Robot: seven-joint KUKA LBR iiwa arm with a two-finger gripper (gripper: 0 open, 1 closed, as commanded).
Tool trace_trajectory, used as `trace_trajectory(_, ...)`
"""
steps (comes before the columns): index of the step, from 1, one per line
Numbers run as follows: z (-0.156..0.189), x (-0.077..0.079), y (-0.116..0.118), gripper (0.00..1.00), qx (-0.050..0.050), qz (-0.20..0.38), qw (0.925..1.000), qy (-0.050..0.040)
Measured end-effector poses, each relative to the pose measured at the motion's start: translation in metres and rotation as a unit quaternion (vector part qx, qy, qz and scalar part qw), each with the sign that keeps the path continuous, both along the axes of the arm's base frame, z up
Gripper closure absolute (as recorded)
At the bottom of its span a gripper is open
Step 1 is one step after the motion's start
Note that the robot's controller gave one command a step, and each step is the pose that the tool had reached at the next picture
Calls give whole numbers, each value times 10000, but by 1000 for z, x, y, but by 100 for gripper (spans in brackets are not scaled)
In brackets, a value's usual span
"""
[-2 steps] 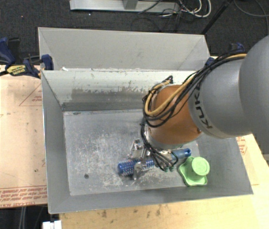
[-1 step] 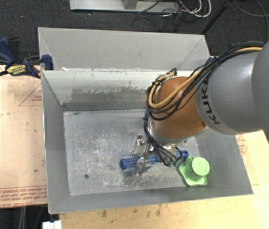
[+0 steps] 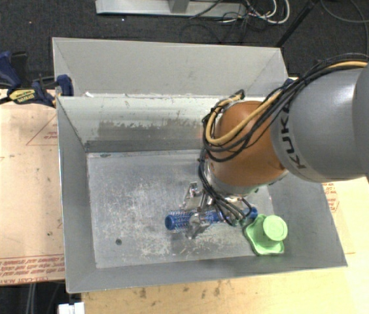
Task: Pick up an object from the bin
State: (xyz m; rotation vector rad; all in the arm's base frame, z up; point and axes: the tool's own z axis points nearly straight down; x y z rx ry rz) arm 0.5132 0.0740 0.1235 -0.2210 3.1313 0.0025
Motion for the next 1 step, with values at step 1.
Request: trace_trajectory(1, 10, 0, 0, 100, 0, -9, 10000, 2)
